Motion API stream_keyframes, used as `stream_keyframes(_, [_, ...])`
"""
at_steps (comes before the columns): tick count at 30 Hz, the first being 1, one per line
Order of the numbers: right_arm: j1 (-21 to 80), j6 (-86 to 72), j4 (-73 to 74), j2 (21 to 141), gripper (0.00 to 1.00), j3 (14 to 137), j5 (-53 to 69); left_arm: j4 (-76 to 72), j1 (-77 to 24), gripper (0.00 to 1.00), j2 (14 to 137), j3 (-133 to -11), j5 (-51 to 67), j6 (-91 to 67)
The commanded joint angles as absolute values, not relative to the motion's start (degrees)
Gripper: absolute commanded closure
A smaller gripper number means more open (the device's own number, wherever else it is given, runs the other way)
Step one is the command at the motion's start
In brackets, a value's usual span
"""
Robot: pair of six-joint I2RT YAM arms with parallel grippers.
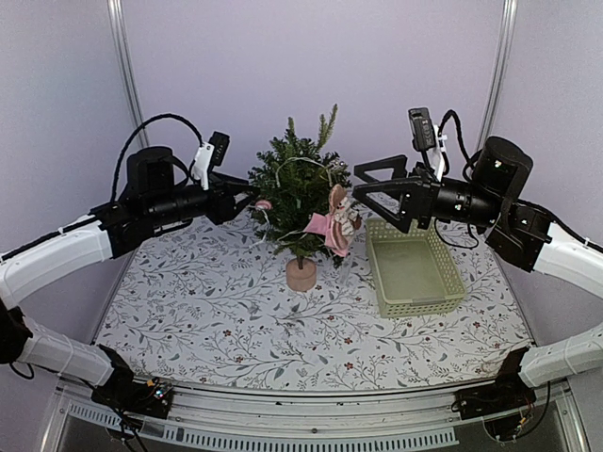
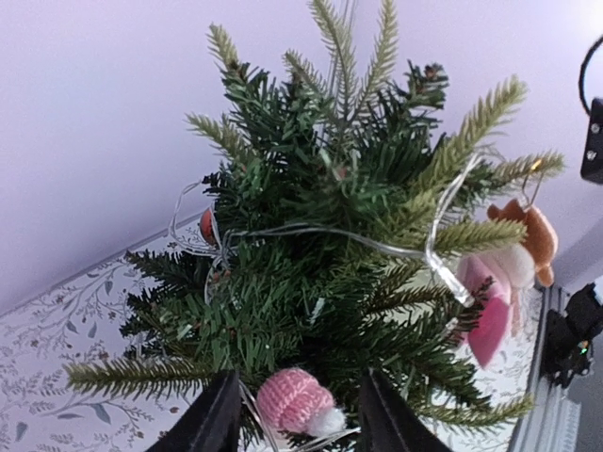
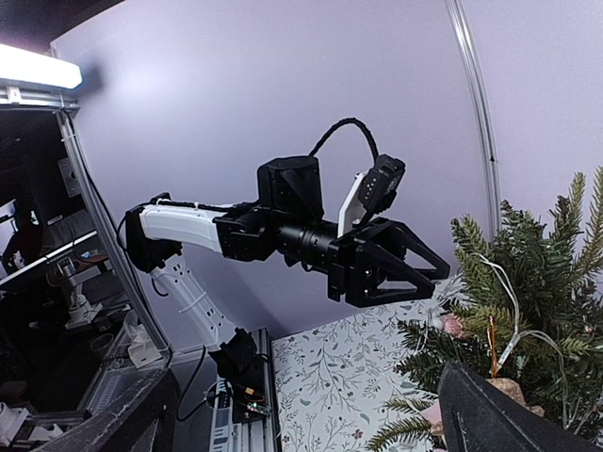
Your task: Decorate the small christmas tree
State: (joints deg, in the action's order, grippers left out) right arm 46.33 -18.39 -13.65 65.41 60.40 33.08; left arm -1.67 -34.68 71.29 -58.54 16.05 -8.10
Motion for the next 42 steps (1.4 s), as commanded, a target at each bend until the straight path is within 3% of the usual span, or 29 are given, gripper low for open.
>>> stream_keyframes(1, [45.9,-17.5,-13.0,64.4,0.01,61.1,32.2,-2.1,-34.0,0.48,68.4,-58.4,16.0,-7.8])
stream_keyframes(4, [45.4,-16.9,-12.8,64.0,0.01,60.8,31.5,-2.3,-34.0,0.28,66.3,-58.1,15.8,-7.5])
stream_keyframes(6, [44.8,-16.6,-12.6,63.4,0.01,60.5,31.1,-2.3,-34.0,0.02,64.6,-57.8,14.8,-6.7])
stream_keyframes(7, [44.3,-16.3,-12.6,63.1,0.01,60.2,31.0,-2.0,-34.0,0.01,63.7,-57.7,13.9,-6.3])
stream_keyframes(18, [29.2,-17.3,-12.8,56.6,0.01,50.3,31.9,10.6,-26.0,0.01,61.9,-61.3,8.0,-11.4])
stream_keyframes(27, [15.4,-20.5,-14.0,54.6,0.01,36.5,34.0,12.4,-17.1,0.01,62.3,-51.3,2.6,-23.9])
stream_keyframes(42, [13.8,-24.7,-24.4,57.4,0.01,18.8,32.1,6.0,-19.9,0.01,60.9,-35.7,-2.8,-31.4])
